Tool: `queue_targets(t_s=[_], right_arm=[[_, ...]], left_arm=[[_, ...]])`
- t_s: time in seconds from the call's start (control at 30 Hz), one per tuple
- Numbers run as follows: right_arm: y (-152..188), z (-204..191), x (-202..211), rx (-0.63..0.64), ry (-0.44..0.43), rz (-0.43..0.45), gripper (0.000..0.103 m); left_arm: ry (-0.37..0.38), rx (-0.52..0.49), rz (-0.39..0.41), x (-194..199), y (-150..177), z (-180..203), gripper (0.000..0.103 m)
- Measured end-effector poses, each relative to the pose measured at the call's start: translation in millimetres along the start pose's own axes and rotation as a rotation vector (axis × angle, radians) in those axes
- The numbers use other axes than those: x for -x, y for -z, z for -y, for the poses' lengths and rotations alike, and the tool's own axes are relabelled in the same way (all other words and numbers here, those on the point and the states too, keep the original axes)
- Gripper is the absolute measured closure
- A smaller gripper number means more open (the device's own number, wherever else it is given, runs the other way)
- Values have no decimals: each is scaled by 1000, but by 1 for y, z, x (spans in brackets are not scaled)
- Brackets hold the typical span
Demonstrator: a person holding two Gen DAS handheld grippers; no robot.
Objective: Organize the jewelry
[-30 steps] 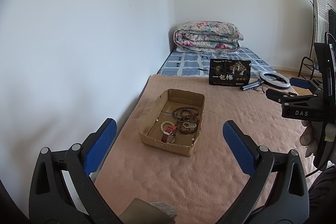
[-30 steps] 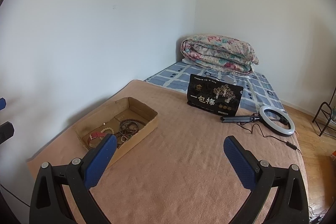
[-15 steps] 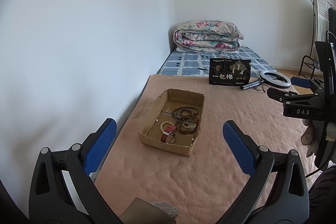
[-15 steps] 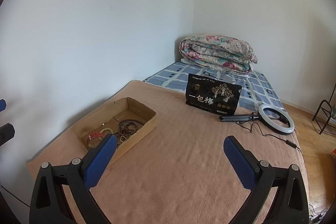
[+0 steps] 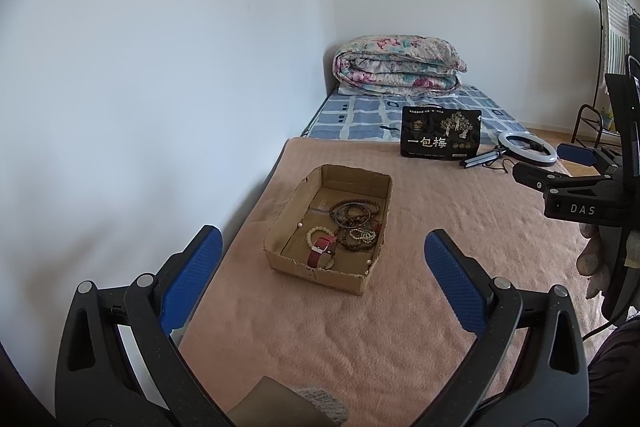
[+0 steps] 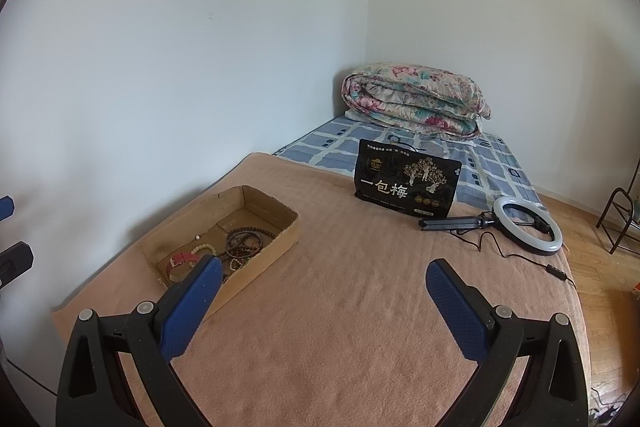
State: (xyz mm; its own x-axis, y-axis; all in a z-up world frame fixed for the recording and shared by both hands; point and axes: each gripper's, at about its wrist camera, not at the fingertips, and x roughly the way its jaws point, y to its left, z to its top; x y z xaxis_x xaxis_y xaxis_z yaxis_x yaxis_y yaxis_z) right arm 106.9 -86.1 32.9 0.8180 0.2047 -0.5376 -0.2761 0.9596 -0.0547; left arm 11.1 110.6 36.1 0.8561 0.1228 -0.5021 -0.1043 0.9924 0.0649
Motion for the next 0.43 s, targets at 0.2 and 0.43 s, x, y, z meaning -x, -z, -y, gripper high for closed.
queue_targets(t_s=[0.2,0.43], right_arm=[[0,0,0,-1,2,1,0],[0,0,0,-3,2,0,0]], left_arm=[[-8,4,4,-3,-1,2,0],[-10,0,8,-1,-1,2,0]])
